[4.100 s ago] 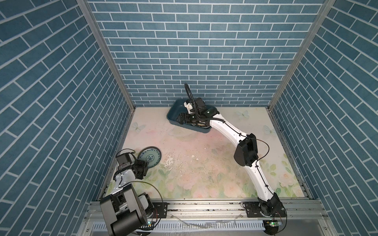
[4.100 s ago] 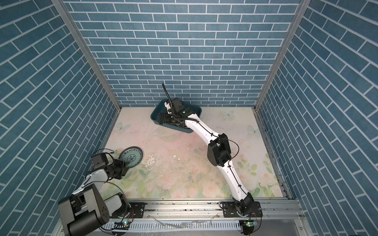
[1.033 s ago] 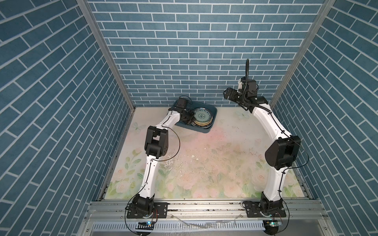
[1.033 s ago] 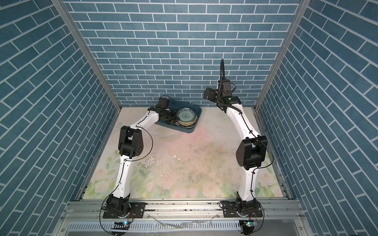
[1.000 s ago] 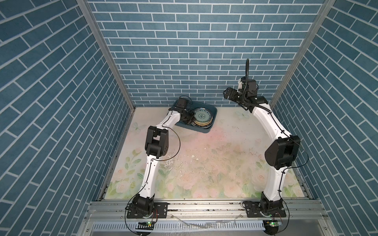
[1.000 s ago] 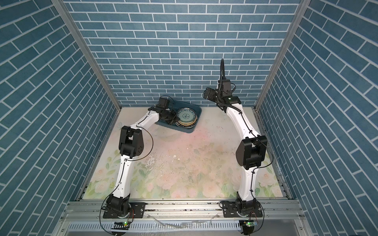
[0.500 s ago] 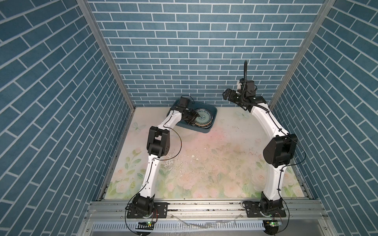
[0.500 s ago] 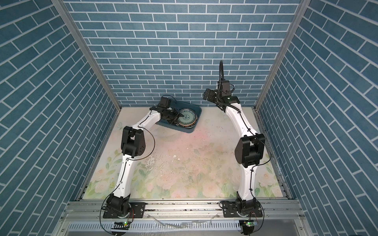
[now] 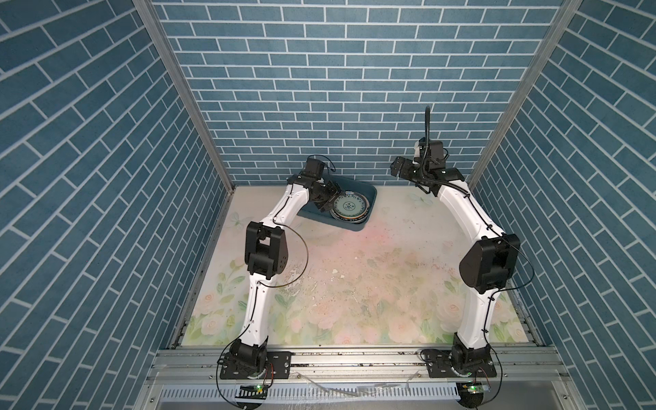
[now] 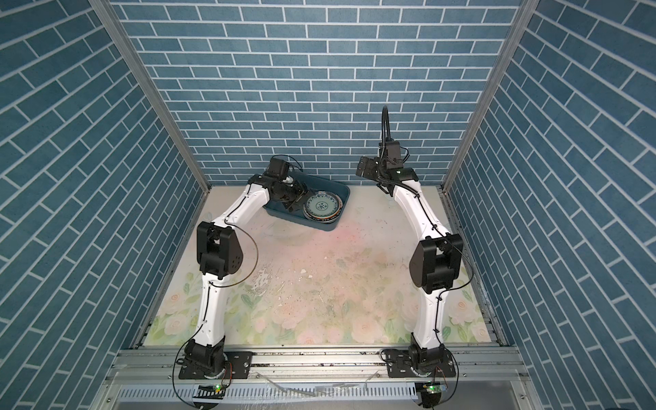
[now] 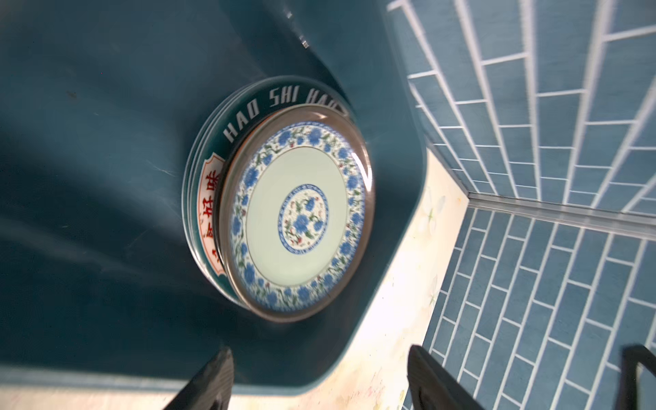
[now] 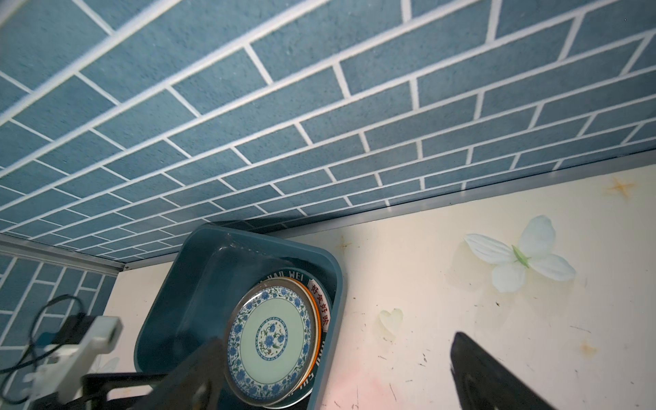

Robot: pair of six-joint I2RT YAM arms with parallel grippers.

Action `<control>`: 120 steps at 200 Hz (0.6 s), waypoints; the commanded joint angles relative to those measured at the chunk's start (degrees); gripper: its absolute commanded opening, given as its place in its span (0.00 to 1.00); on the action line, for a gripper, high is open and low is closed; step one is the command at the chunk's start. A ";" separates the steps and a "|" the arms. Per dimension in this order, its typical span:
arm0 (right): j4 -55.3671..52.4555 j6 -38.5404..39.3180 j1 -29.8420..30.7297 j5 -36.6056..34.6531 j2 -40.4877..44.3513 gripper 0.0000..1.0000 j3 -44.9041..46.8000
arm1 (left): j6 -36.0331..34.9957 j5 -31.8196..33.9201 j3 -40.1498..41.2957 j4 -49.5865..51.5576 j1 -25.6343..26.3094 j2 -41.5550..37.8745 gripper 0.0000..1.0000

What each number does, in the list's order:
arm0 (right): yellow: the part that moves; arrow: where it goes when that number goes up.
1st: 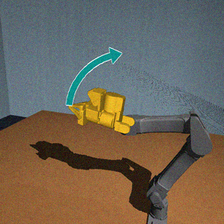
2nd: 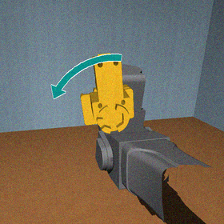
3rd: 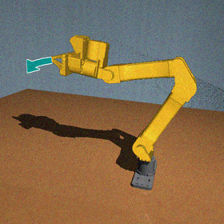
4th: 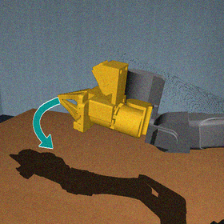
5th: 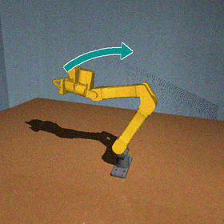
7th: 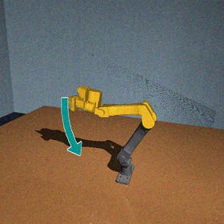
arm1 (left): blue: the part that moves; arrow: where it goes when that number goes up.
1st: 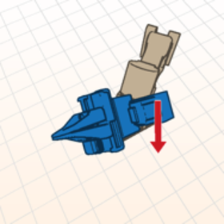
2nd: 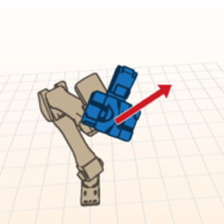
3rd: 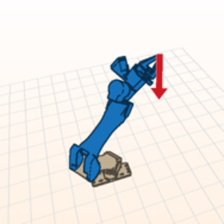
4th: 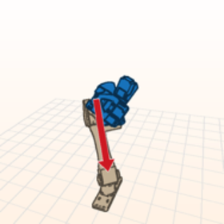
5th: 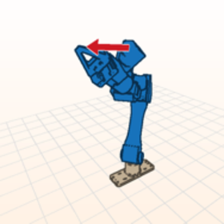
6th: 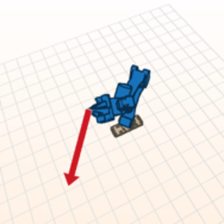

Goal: Place the plates into the plastic bin on the countertop
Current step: Place the plate in the plastic bin, then reset both arms

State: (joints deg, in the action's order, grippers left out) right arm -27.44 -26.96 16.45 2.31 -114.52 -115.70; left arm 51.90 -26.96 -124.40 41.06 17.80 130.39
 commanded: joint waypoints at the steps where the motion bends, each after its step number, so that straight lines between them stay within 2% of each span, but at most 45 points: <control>1: 1.64 0.86 -0.19 -1.90 3.58 0.99 1.63 | -4.32 2.21 6.56 -2.55 -1.20 -7.28 0.81; 22: 2.37 0.07 -0.19 -3.26 4.90 0.98 3.66 | -7.01 3.55 16.57 -8.68 -3.11 -16.07 0.81; 58: 4.06 -0.37 -0.19 -7.24 8.73 0.99 9.52 | -14.90 12.68 33.93 -14.67 -7.94 -33.75 0.84; 82: 3.15 1.08 -0.19 -12.23 12.21 0.98 13.94 | -21.10 19.73 44.82 -16.37 -12.08 -45.22 0.91; 95: 2.83 1.96 -0.14 -16.03 14.95 0.99 17.32 | -24.36 23.64 51.67 -18.71 -14.55 -51.61 0.99; 120: 1.57 3.17 -0.78 -20.92 20.64 0.98 24.50 | -31.84 30.02 65.73 -26.03 -18.24 -62.49 1.00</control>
State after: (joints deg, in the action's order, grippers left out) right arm -24.88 -26.30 16.38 -10.94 -99.88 -95.79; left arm 30.35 -6.04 -68.51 21.58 1.80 73.89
